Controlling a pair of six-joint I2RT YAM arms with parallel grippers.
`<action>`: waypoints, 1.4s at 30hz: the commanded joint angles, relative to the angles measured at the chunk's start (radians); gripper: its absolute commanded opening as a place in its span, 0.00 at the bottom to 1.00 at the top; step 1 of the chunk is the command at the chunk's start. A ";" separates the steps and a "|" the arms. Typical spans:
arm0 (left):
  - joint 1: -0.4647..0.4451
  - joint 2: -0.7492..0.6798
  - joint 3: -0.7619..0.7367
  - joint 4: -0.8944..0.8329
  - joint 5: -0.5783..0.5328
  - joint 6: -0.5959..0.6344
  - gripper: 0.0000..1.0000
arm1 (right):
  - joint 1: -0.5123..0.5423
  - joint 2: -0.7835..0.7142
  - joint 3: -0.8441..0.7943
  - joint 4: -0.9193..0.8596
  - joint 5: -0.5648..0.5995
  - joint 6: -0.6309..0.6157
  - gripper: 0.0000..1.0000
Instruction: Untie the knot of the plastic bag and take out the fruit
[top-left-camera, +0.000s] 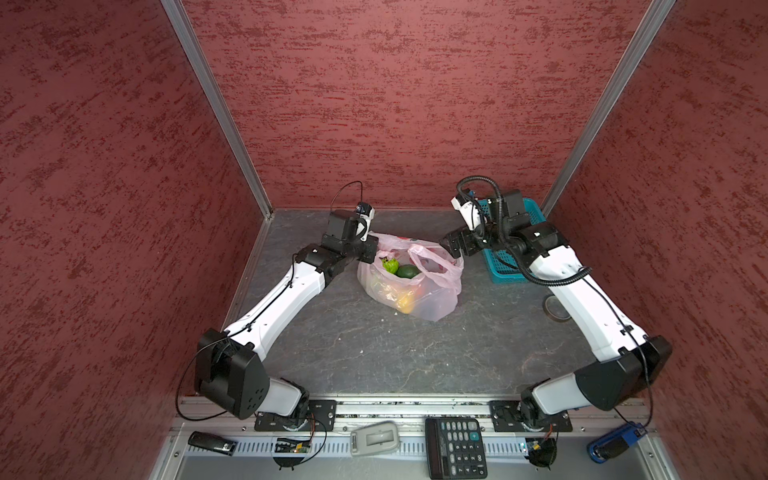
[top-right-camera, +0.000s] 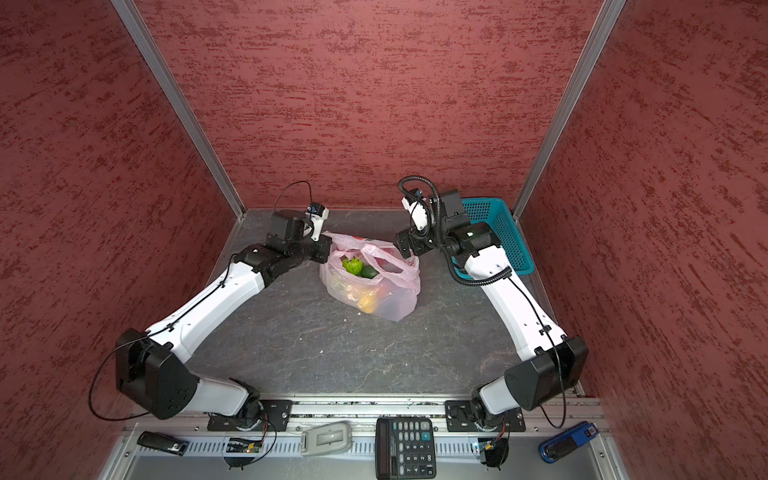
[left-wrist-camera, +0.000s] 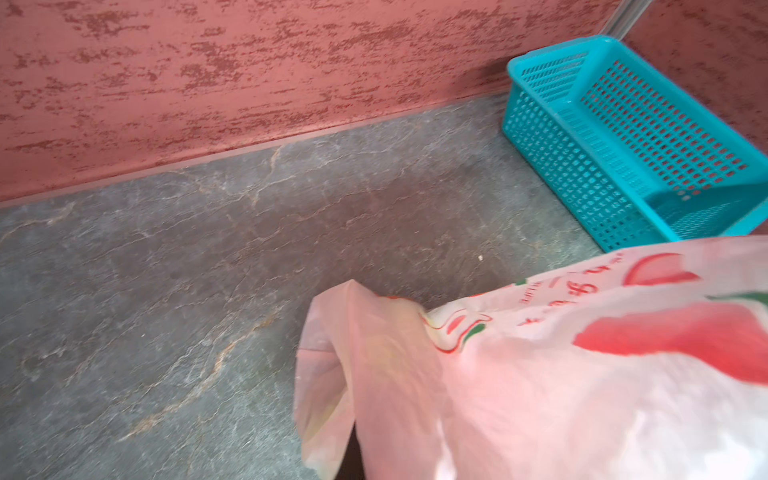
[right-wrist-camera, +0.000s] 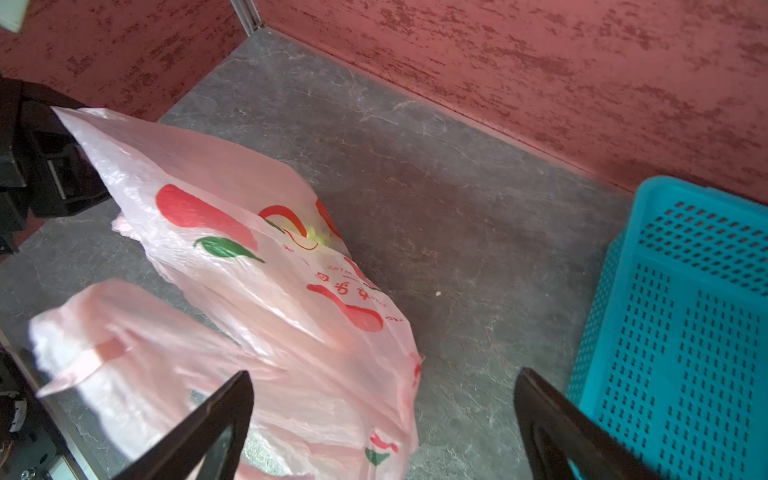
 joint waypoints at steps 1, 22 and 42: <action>-0.006 -0.024 -0.024 0.056 0.052 -0.013 0.00 | 0.045 0.078 0.047 0.049 -0.039 -0.106 0.98; -0.003 -0.066 -0.123 0.084 0.089 -0.021 0.23 | 0.098 0.265 0.071 0.320 -0.039 -0.139 0.00; -0.014 -0.108 -0.171 0.092 -0.027 0.094 0.99 | 0.091 0.251 0.127 0.227 -0.166 -0.149 0.00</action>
